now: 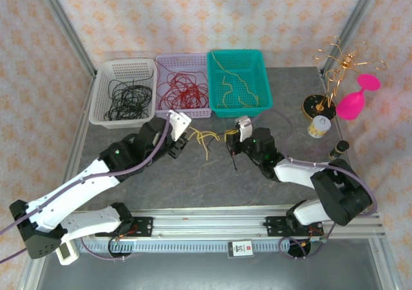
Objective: Untangle the cables
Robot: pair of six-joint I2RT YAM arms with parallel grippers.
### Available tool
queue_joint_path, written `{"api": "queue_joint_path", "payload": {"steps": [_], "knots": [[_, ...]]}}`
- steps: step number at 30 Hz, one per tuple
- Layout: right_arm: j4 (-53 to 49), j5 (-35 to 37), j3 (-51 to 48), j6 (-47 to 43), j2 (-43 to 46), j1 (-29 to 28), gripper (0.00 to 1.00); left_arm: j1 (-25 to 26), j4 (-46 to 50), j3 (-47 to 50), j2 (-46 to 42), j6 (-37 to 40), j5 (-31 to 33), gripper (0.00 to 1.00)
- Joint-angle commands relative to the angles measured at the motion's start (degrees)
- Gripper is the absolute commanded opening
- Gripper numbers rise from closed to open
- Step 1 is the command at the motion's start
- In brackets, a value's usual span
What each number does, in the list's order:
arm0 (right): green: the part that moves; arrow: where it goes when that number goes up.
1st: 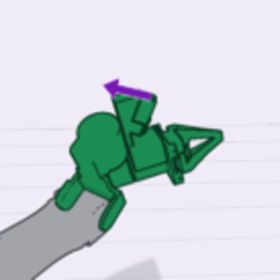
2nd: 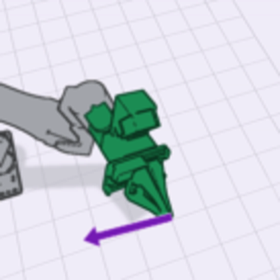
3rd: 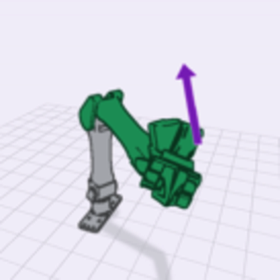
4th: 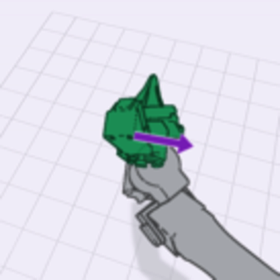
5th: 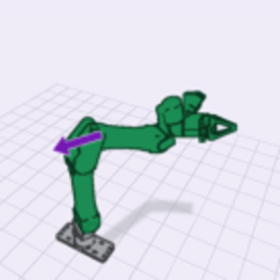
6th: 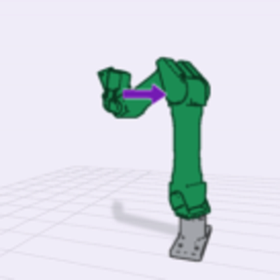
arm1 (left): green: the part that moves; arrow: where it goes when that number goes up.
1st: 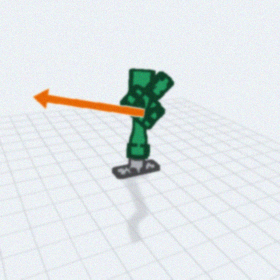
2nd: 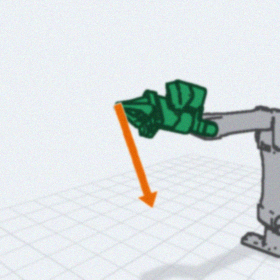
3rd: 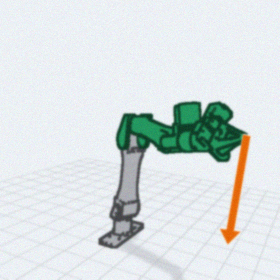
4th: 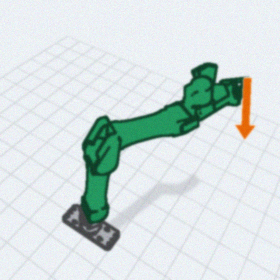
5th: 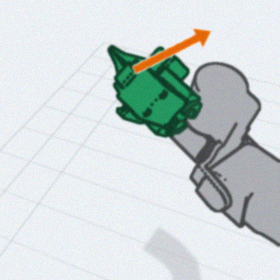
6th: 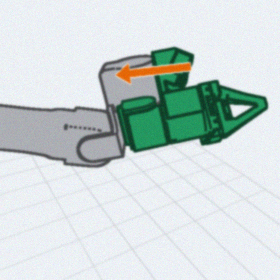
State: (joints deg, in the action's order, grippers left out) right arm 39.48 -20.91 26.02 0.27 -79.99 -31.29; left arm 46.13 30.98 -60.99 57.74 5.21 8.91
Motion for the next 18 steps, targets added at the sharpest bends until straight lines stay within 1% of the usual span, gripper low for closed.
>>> {"api": "queue_joint_path", "payload": {"steps": [1, 4, 7, 9, 11, 12, 13, 15, 16, 17, 18], "knots": [[-8.7, 12.8, -0.7, 11.5, -0.9, 1.6, 0.0, 0.3, -2.6, -3.2, -2.7, -1.3, 8.5, 0.0], [-15.7, 14.4, -0.2, 15.4, -1.1, 3.0, 0.0, 0.2, -1.5, -5.2, -2.8, -1.2, 13.5, 0.0], [-22.8, 17.4, 0.9, 17.1, -0.7, 3.4, 0.0, 0.2, 0.9, -7.7, -2.0, -1.2, 17.3, 0.0], [-26.8, 19.0, 1.9, 16.7, -0.2, 3.5, 0.0, 0.2, 1.8, -8.5, -1.4, -1.2, 17.3, 0.0], [-30.3, 19.7, 3.3, 16.0, 0.4, 3.5, 0.02, 0.2, 2.4, -8.7, -0.3, -1.1, 14.3, 0.0], [-32.1, 20.0, 3.9, 15.8, 1.0, 3.5, 0.07, 0.2, 2.6, -8.6, 0.5, -1.2, 12.3, 0.0], [-33.5, 19.9, 4.5, 15.6, 1.8, 3.5, 0.15, 0.2, 2.5, -8.3, 1.2, -1.3, 10.1, 0.0], [-36.1, 17.7, 6.0, 14.4, 5.2, 3.5, 0.35, 0.3, 2.0, -7.6, 3.0, -1.7, 6.8, 0.0], [-36.8, 16.4, 6.5, 13.9, 7.3, 3.5, 0.41, 0.2, 1.7, -7.3, 3.6, -1.9, 6.0, 0.0], [-37.0, 13.9, 7.0, 13.1, 10.1, 3.5, 0.44, 0.2, 1.2, -6.9, 4.4, -2.2, 5.3, 0.0], [-36.2, 10.5, 7.4, 12.1, 12.7, 3.4, 0.45, 0.3, 0.5, -6.3, 4.9, -2.5, 4.8, 0.0]]}}
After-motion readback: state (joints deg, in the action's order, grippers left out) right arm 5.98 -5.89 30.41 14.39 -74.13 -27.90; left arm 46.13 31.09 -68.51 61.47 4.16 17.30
